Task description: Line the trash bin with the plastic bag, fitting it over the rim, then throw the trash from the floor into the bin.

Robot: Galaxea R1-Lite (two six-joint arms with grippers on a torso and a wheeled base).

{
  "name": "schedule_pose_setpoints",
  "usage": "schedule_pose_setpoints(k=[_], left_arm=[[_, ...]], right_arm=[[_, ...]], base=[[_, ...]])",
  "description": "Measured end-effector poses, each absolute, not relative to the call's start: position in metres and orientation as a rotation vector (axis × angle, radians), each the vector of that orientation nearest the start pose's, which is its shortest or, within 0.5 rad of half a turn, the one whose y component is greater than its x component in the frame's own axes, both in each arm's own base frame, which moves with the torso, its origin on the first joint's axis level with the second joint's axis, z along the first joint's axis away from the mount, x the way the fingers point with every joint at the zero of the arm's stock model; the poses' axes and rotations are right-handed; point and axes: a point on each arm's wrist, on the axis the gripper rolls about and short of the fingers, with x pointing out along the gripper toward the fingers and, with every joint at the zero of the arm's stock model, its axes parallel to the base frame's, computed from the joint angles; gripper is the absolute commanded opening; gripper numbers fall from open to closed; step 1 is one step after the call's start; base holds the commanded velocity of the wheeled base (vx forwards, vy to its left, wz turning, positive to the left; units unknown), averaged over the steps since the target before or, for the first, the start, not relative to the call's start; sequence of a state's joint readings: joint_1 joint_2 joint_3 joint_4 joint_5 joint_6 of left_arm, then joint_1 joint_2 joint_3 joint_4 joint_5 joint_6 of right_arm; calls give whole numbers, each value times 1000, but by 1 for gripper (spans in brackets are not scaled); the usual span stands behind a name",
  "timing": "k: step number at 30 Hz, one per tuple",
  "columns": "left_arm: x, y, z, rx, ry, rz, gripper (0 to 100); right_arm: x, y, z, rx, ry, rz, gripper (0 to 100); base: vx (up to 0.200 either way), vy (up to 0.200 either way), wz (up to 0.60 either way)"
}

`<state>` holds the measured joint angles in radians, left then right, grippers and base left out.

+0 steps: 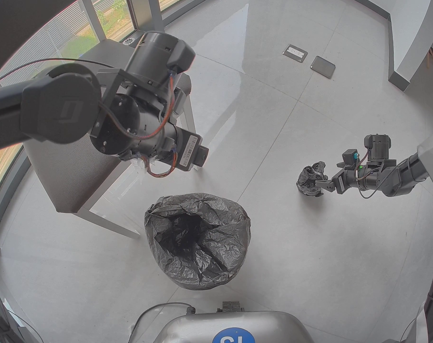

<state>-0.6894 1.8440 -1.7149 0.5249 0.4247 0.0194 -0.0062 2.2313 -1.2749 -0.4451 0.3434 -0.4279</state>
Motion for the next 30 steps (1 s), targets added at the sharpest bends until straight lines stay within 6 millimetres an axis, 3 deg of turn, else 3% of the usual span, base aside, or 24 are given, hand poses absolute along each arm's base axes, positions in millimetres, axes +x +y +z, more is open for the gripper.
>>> schedule_pose_setpoints(k=[7,12,21,30], left_arm=[[270,-203,288,345,534,-243,100],[270,-196,294,329,522,-226,100],[270,-189,297,308,519,-205,100],[269,-186,298,306,519,-200,100]], right_arm=[[475,-2,80,-313,399,472,100],[493,-2,80,-311,368,515,100],[505,21,67,-321,386,583,100],[510,14,50,-319,413,577,100]], base=[[0,0,0],[0,0,0],[0,0,0],[0,0,0]])
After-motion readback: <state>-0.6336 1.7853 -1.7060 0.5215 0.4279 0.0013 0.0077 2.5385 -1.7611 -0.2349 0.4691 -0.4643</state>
